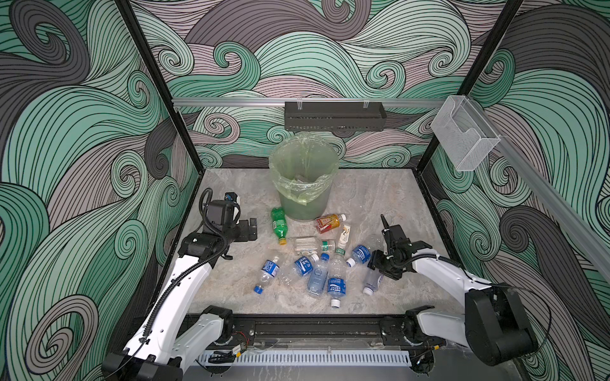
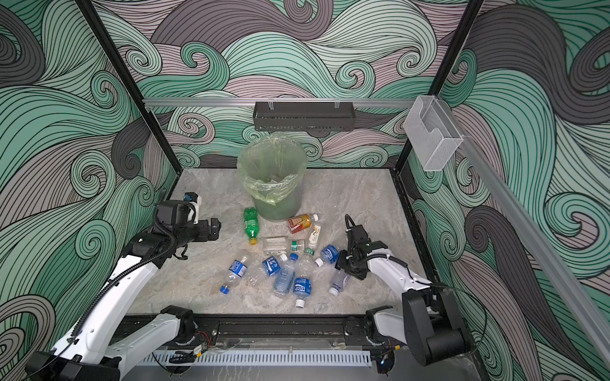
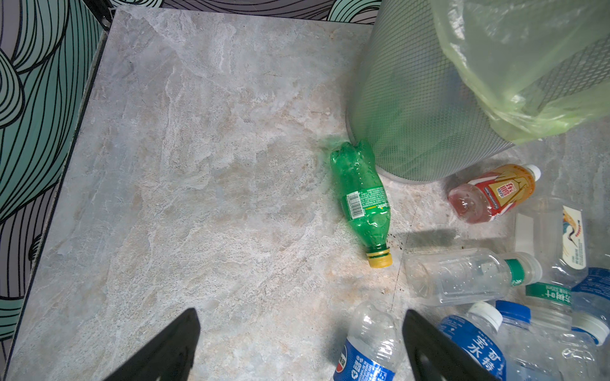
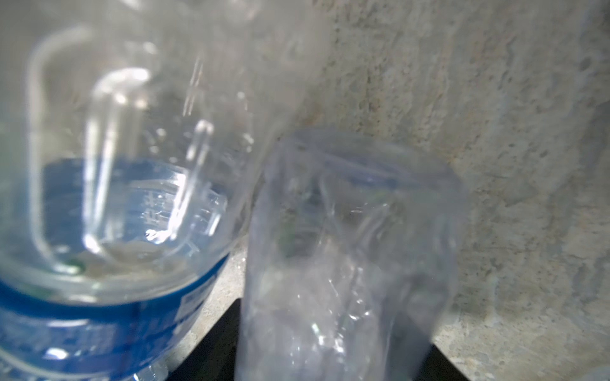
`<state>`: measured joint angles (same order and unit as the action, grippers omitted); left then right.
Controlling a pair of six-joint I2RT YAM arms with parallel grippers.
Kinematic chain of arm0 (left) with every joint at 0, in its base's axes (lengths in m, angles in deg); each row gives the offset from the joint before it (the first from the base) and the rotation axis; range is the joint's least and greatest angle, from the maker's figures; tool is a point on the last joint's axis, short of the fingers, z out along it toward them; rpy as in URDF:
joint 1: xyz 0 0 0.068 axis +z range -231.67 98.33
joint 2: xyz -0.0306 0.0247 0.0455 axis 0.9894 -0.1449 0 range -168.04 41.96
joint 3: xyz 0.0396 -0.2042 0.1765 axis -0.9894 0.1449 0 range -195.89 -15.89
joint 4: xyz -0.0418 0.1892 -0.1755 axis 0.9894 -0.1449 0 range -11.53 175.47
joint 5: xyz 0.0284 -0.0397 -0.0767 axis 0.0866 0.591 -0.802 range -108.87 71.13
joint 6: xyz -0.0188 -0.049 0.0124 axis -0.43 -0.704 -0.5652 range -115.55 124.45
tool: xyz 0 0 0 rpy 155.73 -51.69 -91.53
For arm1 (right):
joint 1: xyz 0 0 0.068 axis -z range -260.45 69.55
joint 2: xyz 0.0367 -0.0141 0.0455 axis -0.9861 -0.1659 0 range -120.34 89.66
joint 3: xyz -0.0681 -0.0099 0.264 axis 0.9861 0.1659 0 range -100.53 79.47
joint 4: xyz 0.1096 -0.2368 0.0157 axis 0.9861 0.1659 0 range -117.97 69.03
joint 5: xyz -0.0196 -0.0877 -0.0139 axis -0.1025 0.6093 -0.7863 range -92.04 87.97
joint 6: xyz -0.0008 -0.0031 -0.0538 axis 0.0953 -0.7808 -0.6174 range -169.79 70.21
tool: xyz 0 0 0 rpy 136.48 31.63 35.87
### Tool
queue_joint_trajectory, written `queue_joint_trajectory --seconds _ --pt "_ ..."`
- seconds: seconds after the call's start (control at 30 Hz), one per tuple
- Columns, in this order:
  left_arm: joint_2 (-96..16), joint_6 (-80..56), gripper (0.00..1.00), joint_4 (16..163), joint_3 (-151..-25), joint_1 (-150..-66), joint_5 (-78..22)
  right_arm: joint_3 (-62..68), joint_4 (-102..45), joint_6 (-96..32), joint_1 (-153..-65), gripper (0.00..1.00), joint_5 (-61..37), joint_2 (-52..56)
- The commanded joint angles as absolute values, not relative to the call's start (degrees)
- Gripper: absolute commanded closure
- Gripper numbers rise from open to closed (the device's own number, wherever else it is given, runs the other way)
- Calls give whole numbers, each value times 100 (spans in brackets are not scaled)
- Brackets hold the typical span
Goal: Throw the plastic bottles in the bin
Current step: 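Lower right gripper and grasp the clear ridged bottle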
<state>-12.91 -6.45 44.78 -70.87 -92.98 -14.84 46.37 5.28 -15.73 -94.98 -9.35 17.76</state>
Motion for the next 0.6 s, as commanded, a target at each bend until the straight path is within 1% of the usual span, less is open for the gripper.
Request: queue_joint_trajectory --seconds 0.0,0.1,0.2,0.4,0.57 --pt "-1201 -586 2 4499 -7068 -9257 -1369 4494 656 -1716 -9513 42 -658 1715" --pt "-1194 -583 2 4494 -7063 -9257 -1351 4432 708 -1778 -9513 47 -587 1757" --pt "-1194 -575 2 4491 -7063 -9251 -1333 4362 805 -1860 -9513 50 -432 1860" --pt "-1218 -583 2 4515 -7055 -9248 -1327 4055 1257 -2099 -9510 52 -66 2173" --pt "-1286 -627 2 4609 -7056 -9248 -1374 3751 1419 -2358 -9504 52 -114 2632"
